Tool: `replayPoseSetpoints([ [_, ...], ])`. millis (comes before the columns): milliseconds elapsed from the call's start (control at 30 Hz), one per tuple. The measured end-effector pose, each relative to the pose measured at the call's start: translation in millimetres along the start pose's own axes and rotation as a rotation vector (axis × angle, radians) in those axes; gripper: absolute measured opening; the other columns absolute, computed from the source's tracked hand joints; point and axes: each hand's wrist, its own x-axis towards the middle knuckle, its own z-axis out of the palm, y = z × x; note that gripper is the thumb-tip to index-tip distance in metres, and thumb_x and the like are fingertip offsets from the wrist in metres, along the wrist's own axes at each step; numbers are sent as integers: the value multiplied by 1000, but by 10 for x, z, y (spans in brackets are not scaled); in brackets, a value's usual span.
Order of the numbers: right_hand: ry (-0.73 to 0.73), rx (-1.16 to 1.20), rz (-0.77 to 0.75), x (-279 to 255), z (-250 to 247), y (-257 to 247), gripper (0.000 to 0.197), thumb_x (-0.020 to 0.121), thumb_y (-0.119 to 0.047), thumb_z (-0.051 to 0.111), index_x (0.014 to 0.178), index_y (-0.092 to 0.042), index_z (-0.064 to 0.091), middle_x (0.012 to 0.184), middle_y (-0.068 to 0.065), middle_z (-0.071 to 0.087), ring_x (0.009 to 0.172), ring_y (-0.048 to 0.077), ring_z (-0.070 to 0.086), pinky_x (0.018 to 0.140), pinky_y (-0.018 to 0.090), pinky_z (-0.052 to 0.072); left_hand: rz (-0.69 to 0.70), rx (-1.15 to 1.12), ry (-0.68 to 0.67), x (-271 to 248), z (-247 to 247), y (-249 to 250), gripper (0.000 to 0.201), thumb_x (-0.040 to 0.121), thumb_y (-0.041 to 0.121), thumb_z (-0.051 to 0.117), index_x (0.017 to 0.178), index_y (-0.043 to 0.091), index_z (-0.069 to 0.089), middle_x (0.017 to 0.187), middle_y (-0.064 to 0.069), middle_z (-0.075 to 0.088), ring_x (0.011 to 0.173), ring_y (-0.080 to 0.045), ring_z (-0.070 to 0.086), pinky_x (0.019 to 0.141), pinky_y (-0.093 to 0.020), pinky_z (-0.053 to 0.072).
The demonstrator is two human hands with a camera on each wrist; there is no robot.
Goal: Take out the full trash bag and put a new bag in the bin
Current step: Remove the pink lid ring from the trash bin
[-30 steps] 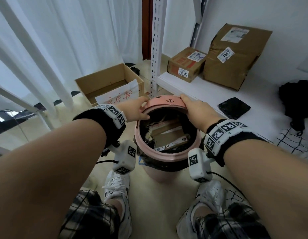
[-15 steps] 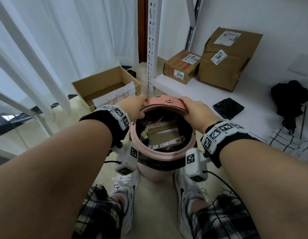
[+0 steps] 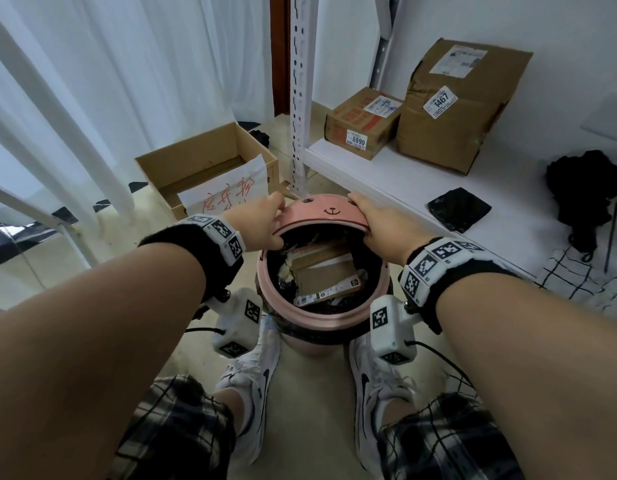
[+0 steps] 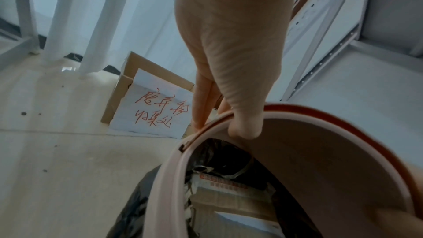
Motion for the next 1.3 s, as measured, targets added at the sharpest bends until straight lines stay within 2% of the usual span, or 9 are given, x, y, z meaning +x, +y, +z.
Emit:
replayPoseSetpoints([
  [233, 66, 24, -30, -15, 32, -45, 69, 90, -10, 41, 150, -29, 12, 126, 19, 57, 111, 36, 57, 97, 46, 45, 2, -12, 0, 5, -18, -24, 60, 80, 23, 67, 128, 11, 35, 118, -12, 54, 88, -26, 53, 72, -33, 41],
  [367, 157, 17, -11, -31, -117, 16, 64, 93, -11, 41, 150, -27, 15, 119, 21, 59, 105, 37, 58, 89, 39, 45, 26, -103, 117, 38, -98, -23, 60, 83, 24, 64, 135, 15, 34, 125, -12, 54, 101, -31, 58, 84, -39, 49],
  [567, 135, -1, 25, -23, -31, 10, 66, 92, -12, 43, 149, -30, 14, 126, 17, 56, 110, 36, 57, 95, 43, 46, -139, -305, 2, -27, 248, -63, 62, 89, 27, 61, 141, 14, 30, 130, -11, 52, 114, -30, 54, 97, -40, 46],
  [733, 177, 61, 47, 16, 144, 78, 61, 90, -12, 47, 144, -28, 25, 126, 14, 56, 113, 34, 57, 96, 46, 47, -399, -589, -30, -110, 680, 1, 28, 91, 20, 55, 108, -2, 51, 107, -21, 64, 95, -35, 64, 87, -49, 54],
  [933, 502, -16, 218, -230, 248, -139, 30, 87, -27, 60, 105, -8, 48, 106, 13, 56, 96, 32, 56, 77, 42, 48, -475, -725, 36, -173, 869, 28, 21, 90, 20, 55, 82, 1, 54, 83, -19, 62, 81, -31, 64, 87, -42, 55],
  [1033, 271, 53, 220, -393, 477, -359, 33, 90, -46, 53, 85, -14, 55, 79, 3, 56, 80, 27, 58, 69, 34, 45, -463, -927, 56, -226, 902, 25, 33, 93, 25, 55, 66, 7, 50, 67, -8, 56, 67, -24, 59, 80, -38, 55],
  [1133, -97, 89, 60, -507, 835, -521, 47, 81, -58, 57, 80, -12, 57, 77, 7, 60, 78, 26, 60, 67, 35, 46, -441, -1099, 92, -321, 945, 31, 31, 94, 25, 54, 67, 10, 51, 71, -6, 57, 80, -25, 60, 88, -40, 55],
  [1200, -205, -85, -45, -512, 987, -606, 37, 82, -49, 60, 87, -13, 53, 89, 6, 62, 86, 27, 60, 69, 35, 47, -430, -1173, 86, -352, 964, 39, 28, 95, 21, 53, 69, 11, 52, 76, -7, 58, 81, -24, 60, 88, -39, 54],
  [1300, -151, -184, -107, -411, 974, -670, 10, 88, -15, 53, 97, -14, 48, 106, 12, 61, 100, 33, 60, 70, 35, 41, -407, -1326, 73, -378, 936, 116, 23, 97, 10, 48, 74, 13, 51, 79, -7, 57, 75, -20, 58, 80, -33, 53],
])
